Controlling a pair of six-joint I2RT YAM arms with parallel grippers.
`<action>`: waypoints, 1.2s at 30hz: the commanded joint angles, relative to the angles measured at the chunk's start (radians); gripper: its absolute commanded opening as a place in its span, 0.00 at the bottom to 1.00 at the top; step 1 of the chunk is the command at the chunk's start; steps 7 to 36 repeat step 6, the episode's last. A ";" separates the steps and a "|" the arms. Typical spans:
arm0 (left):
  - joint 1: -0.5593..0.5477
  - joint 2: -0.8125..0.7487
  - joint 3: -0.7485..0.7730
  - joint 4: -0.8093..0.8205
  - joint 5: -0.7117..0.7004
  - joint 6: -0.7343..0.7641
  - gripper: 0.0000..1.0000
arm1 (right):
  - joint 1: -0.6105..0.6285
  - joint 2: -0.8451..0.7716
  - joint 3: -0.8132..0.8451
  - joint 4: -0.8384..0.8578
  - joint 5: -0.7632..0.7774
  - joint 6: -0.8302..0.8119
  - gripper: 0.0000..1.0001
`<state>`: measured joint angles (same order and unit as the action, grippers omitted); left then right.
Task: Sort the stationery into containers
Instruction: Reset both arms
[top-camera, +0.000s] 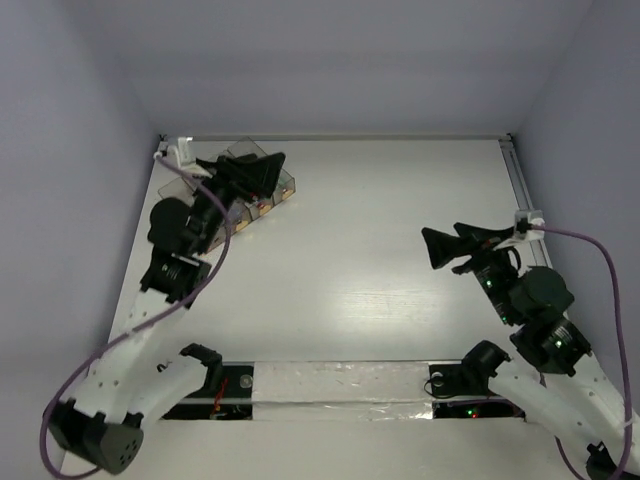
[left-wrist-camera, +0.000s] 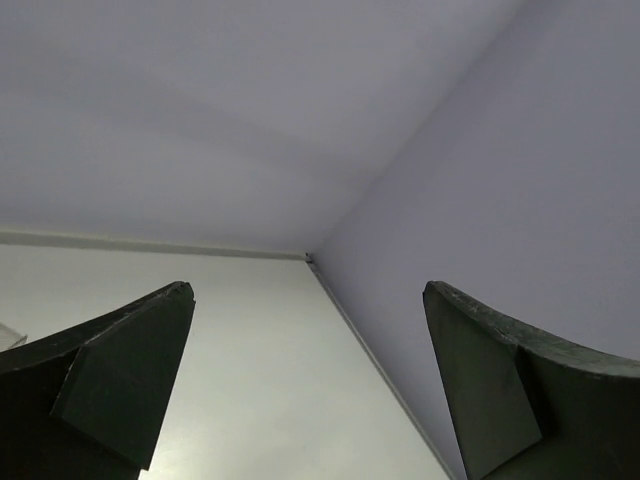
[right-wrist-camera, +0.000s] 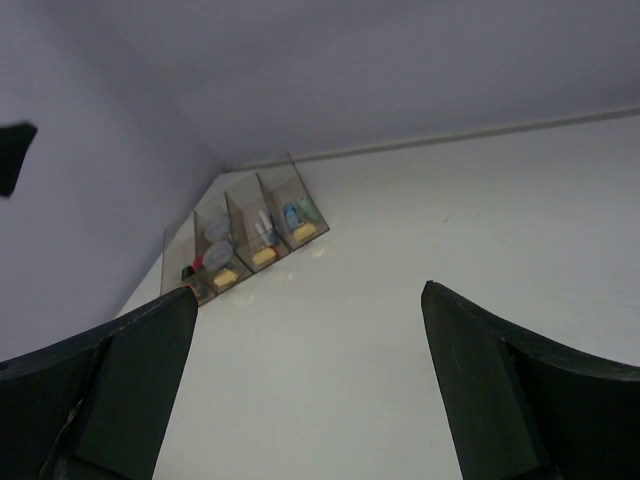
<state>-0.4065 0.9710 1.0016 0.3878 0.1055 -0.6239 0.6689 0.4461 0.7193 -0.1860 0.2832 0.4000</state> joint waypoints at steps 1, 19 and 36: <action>0.000 -0.176 -0.162 -0.032 0.059 0.035 0.99 | 0.001 -0.082 0.036 -0.044 0.114 -0.013 1.00; 0.000 -0.446 -0.261 -0.237 0.037 0.092 0.99 | 0.001 -0.144 0.025 -0.128 0.126 0.022 1.00; 0.000 -0.446 -0.261 -0.237 0.037 0.092 0.99 | 0.001 -0.144 0.025 -0.128 0.126 0.022 1.00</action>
